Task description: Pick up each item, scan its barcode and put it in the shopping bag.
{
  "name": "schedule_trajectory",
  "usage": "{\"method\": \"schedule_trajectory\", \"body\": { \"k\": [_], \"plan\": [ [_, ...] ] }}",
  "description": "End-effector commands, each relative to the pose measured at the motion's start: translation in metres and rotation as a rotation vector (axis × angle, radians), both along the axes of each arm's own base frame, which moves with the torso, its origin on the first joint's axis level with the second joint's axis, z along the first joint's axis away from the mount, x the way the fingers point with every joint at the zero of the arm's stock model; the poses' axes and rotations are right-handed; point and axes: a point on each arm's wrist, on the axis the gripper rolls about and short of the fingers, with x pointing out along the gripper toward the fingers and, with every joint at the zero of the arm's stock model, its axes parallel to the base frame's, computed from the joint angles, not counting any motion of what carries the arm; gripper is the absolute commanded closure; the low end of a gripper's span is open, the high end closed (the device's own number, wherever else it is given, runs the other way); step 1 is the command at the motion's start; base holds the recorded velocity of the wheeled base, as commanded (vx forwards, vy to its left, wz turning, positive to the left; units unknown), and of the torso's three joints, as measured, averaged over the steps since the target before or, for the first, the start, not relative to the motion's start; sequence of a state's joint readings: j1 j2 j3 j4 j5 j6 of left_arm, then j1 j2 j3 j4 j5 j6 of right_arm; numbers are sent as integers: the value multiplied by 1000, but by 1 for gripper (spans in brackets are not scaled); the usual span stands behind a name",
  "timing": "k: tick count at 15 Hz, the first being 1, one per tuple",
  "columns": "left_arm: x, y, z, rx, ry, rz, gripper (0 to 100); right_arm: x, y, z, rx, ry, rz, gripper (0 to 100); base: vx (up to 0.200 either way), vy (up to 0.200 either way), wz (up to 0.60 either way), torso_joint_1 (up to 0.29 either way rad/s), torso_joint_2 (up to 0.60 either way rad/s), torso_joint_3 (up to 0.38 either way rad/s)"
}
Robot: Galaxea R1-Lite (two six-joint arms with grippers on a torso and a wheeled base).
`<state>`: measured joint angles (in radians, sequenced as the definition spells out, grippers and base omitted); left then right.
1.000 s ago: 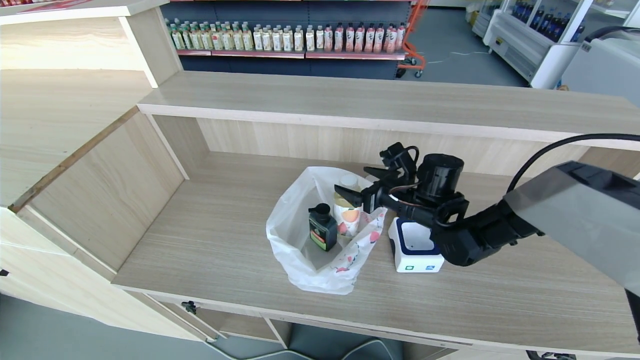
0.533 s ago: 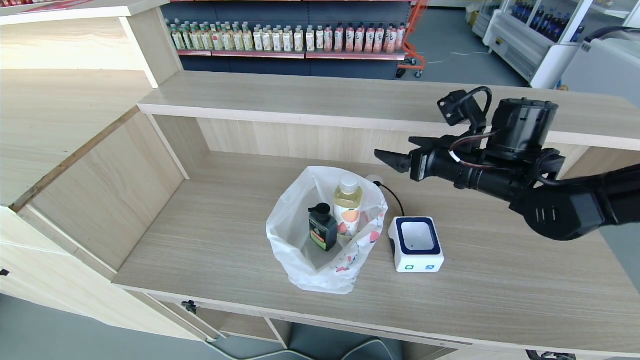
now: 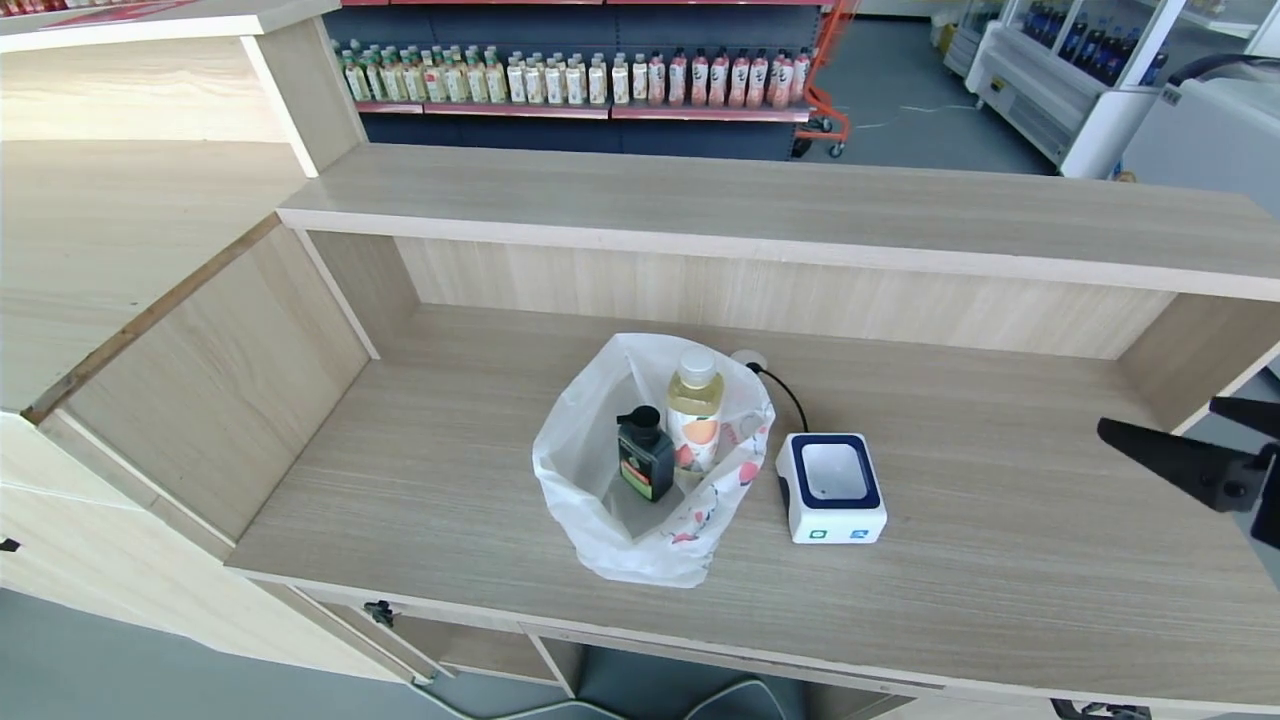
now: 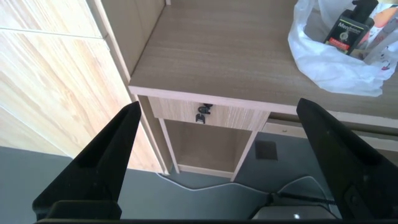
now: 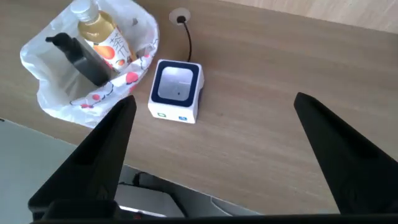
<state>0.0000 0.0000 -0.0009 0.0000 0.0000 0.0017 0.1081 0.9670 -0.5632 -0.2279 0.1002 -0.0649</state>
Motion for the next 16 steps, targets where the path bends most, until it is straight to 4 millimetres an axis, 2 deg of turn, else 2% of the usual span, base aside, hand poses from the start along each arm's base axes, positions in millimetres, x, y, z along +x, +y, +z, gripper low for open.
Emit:
{"method": "schedule_trajectory", "body": {
  "k": [1,3,5,7,16],
  "plan": [
    [0,0,0,0,2,0,0,-106,-13,-96,-4,-65,-108,0,0,0,0,0,0,0],
    [0,0,0,0,1,0,0,-121,-13,-132,-5,-94,-138,0,0,0,0,0,0,0],
    [0,0,0,0,2,0,0,-135,-12,-144,10,-165,-121,0,0,0,0,0,0,0],
    [0,0,0,0,1,0,0,-140,-10,-147,28,-196,-39,0,0,0,0,0,0,0],
    [0,0,0,0,2,0,0,-143,-11,-147,78,-234,-25,0,0,0,0,0,0,0]
  ]
}}
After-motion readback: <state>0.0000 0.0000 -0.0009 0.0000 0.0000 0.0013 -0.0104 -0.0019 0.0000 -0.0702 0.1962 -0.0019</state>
